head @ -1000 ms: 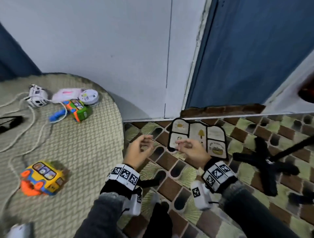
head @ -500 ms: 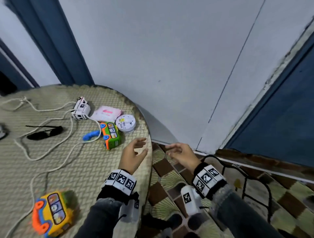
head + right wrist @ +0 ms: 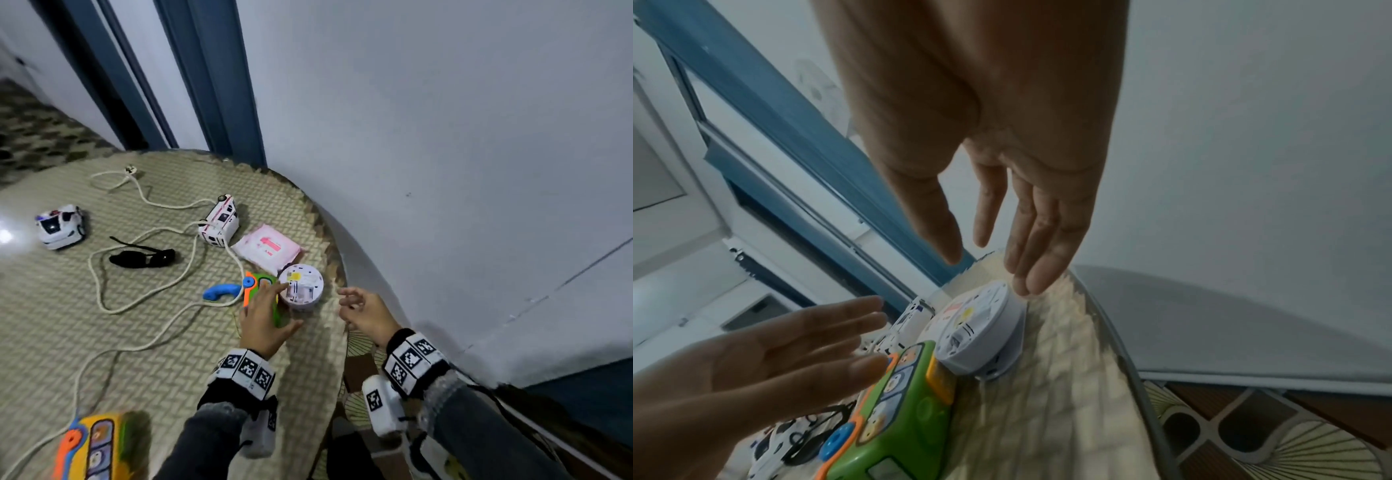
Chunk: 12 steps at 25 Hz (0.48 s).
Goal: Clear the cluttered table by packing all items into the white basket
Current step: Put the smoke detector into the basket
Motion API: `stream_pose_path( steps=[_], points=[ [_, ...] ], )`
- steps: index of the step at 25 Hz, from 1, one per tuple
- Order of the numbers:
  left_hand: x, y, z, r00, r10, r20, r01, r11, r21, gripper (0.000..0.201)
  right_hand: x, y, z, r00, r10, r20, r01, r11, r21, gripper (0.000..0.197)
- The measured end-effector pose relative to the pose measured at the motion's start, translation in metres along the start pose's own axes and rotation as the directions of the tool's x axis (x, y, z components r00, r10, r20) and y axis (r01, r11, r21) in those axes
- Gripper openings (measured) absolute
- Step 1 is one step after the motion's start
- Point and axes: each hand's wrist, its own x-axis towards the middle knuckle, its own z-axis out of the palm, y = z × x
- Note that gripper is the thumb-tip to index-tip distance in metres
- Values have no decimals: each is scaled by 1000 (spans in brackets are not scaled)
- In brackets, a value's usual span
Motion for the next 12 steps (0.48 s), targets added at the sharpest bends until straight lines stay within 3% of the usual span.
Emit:
stream_pose_path(
  steps=[6,10,12],
  points=[
    [34,1,2,976,-217,-31,219,970,101,81,86,-10,8,987,-1,163,14,997,-76,50],
    [33,-3,2,964,-266,12,258,945,200,93,114,-4,24,961,63,268,-63,998,-10,47],
    [33,-2,1,965,-260,24,248,941,229,95,122,-2,30,969,47,242,-52,999,14,40]
  ],
)
